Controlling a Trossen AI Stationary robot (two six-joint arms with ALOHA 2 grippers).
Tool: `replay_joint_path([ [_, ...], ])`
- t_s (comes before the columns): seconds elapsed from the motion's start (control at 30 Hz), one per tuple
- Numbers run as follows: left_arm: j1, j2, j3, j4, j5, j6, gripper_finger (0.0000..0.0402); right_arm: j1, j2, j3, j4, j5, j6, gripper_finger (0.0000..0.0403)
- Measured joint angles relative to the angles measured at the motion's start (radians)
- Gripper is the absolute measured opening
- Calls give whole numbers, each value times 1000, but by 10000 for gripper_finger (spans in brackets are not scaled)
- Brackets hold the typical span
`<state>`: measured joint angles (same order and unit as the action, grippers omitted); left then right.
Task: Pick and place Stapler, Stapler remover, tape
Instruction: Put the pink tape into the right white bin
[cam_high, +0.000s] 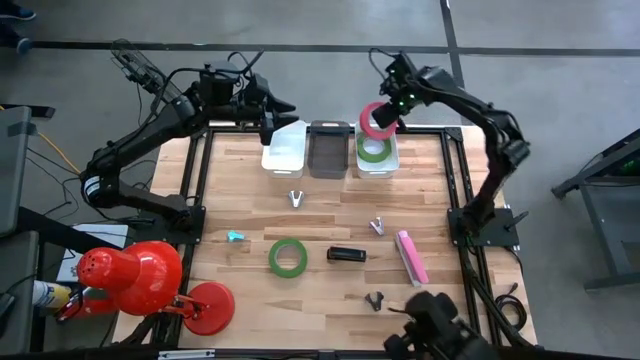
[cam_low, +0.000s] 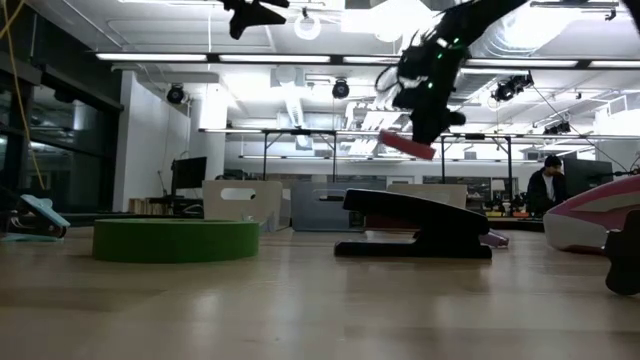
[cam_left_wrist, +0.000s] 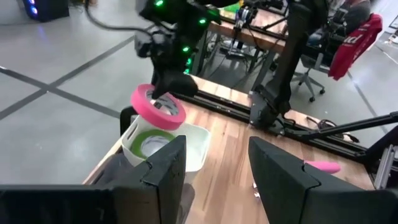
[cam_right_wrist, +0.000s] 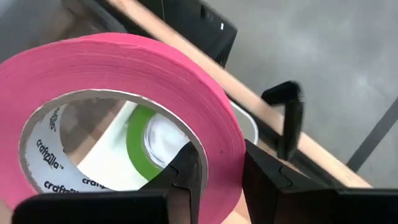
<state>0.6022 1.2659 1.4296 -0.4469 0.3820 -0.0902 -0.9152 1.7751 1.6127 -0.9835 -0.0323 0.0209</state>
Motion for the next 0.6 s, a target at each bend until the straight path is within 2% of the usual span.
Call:
replay_joint_path([
  [0.33,0,1,0,-43,-2,0,172,-1,172,38,-65,2,-25,75],
  [0.6,0,1,0,-60,-2,7,172,13,210,38,-67,47,-46,75],
])
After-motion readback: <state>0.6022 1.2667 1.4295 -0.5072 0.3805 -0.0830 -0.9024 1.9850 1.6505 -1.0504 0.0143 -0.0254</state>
